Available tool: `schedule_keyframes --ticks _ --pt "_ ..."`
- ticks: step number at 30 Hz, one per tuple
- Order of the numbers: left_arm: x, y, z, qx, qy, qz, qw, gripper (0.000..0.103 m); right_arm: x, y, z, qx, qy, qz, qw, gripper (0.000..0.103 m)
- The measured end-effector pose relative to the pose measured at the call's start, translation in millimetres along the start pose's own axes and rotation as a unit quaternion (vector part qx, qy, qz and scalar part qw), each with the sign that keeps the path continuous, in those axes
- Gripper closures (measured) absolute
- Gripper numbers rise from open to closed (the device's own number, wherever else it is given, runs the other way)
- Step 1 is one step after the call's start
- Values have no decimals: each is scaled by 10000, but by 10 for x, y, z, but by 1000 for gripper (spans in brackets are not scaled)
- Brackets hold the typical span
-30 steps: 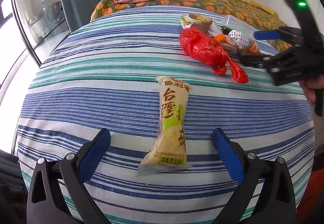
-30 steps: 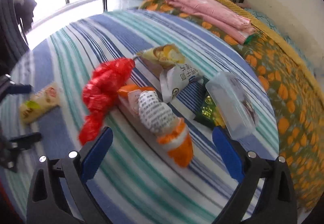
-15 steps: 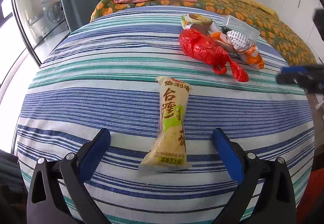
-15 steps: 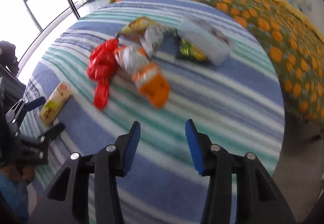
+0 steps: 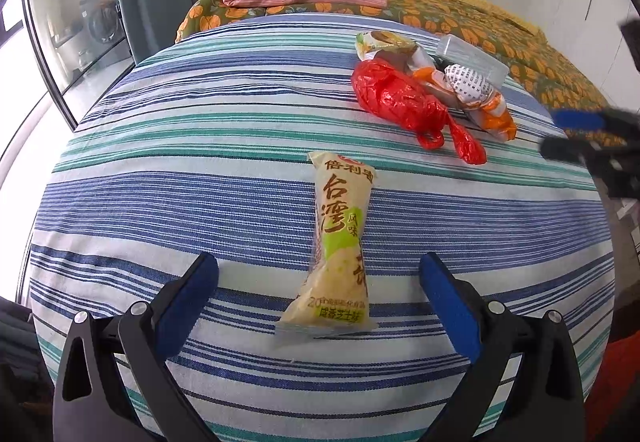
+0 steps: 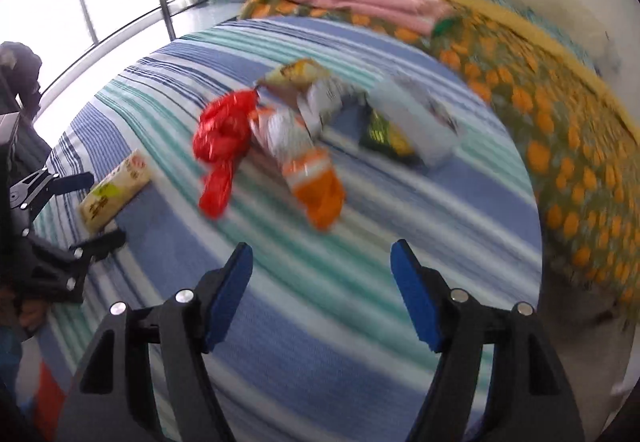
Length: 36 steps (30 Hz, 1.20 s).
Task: Collect trash
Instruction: 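Grasp the orange-and-white wrapped bag with the right gripper while the left holds the snack bag, then carry both bags over the blue wastebasket and open both grippers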
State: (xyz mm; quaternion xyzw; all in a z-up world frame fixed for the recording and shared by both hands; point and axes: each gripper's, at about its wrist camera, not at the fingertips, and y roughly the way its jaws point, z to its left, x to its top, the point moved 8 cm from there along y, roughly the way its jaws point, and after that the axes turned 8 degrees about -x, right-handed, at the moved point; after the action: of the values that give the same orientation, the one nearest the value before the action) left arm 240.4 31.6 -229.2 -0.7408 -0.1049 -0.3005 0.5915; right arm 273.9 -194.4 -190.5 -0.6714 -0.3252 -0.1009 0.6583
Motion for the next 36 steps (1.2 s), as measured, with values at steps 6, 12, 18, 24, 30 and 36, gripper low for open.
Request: schedule_keyframes --ticks 6,12,18,24,30,36 --pt "0 -56 41 -367 18 10 9993 5 454 394 248 30 -598 -39 9982 33" --pt "5 -79 42 -398 113 83 9991 20 500 562 175 64 -213 233 9995 65" --pt "71 -64 -52 -379 124 41 9992 78 199 148 21 522 507 255 9970 66" --pt "-19 -203 -279 -659 19 -97 9978 86 -357 -297 -230 1022 1420 247 9843 66" --pt "-126 -383 -750 -1053 17 -180 9943 86 -966 -715 -701 1430 2559 37 9561 66" --pt "-116 -480 -1615 -1701 297 -160 9849 86 -1595 -876 -1478 785 3135 -104 9463 66"
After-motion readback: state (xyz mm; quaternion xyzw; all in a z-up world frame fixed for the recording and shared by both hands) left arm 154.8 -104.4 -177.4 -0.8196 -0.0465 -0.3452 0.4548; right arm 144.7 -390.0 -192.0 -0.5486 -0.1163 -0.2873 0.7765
